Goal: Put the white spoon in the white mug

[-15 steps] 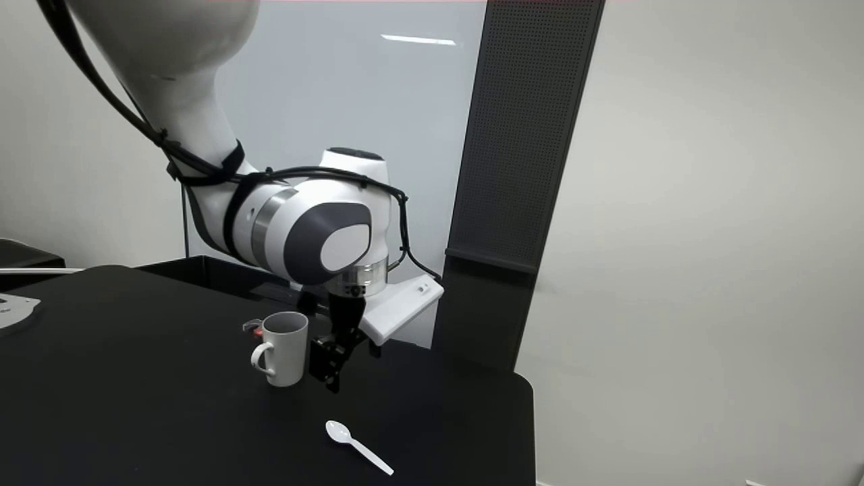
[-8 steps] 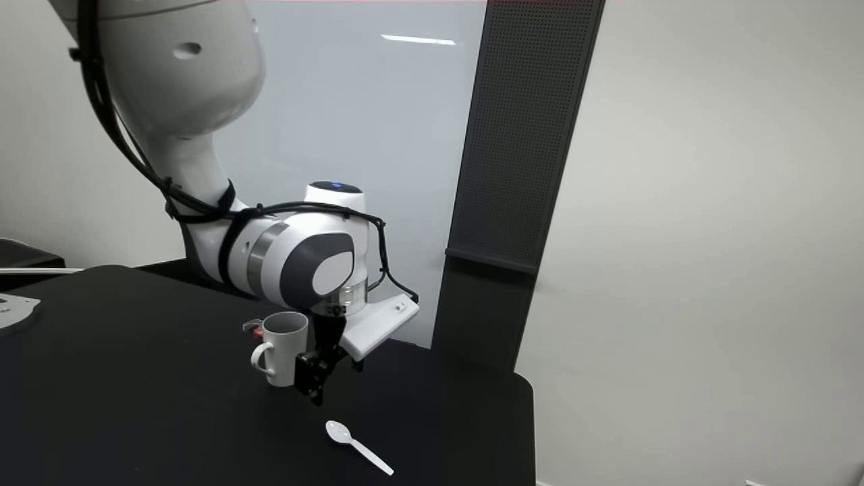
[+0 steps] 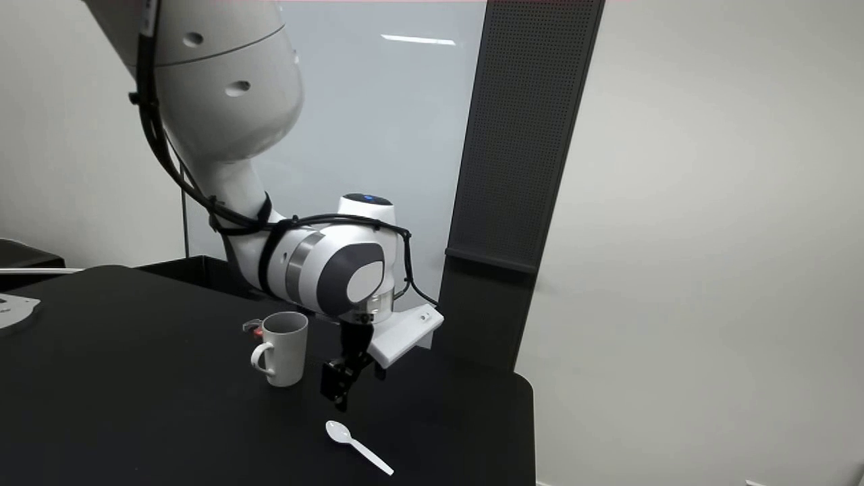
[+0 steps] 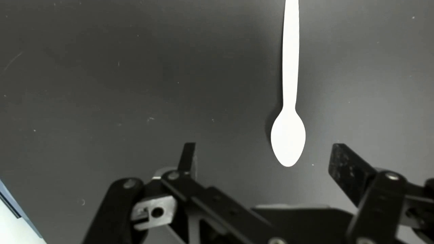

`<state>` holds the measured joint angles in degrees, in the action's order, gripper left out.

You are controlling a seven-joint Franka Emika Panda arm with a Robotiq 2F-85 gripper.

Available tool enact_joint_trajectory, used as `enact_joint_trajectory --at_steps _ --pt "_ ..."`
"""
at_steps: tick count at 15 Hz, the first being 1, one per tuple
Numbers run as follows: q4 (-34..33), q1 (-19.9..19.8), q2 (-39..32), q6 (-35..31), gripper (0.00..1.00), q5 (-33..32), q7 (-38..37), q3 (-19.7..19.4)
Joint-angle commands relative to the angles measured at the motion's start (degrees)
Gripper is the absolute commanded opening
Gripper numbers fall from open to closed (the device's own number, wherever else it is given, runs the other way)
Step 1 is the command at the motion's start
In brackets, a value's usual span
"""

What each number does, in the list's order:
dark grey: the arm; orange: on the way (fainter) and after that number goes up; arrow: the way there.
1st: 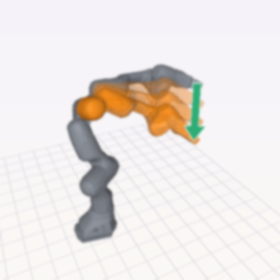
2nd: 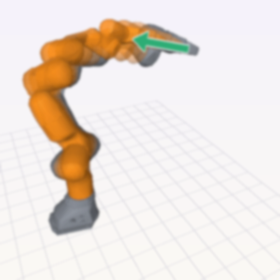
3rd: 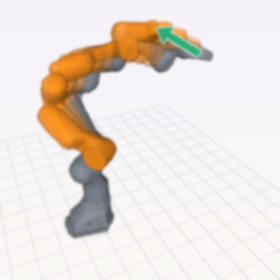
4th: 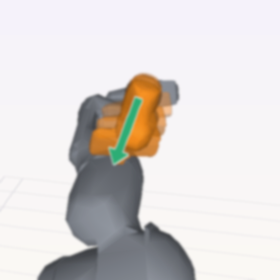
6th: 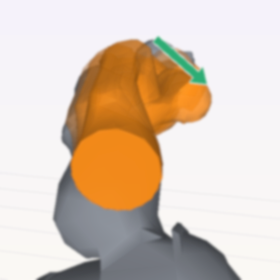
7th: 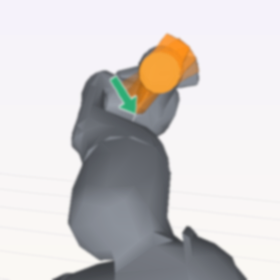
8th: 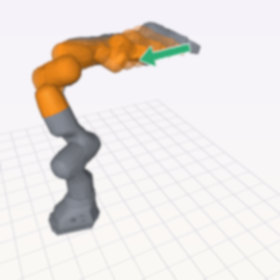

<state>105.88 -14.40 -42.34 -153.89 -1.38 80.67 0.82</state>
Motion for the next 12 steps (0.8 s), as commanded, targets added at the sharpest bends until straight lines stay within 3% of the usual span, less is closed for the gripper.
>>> enact_joint_trajectory --at_steps 1,12 --pt "-4.80 -1.98 -2.71 3.72 1.00 -0.86 -0.60 0.71" --pt "-5.97 -3.14 -4.96 6.01 1.00 -2.23 1.62 0.40"
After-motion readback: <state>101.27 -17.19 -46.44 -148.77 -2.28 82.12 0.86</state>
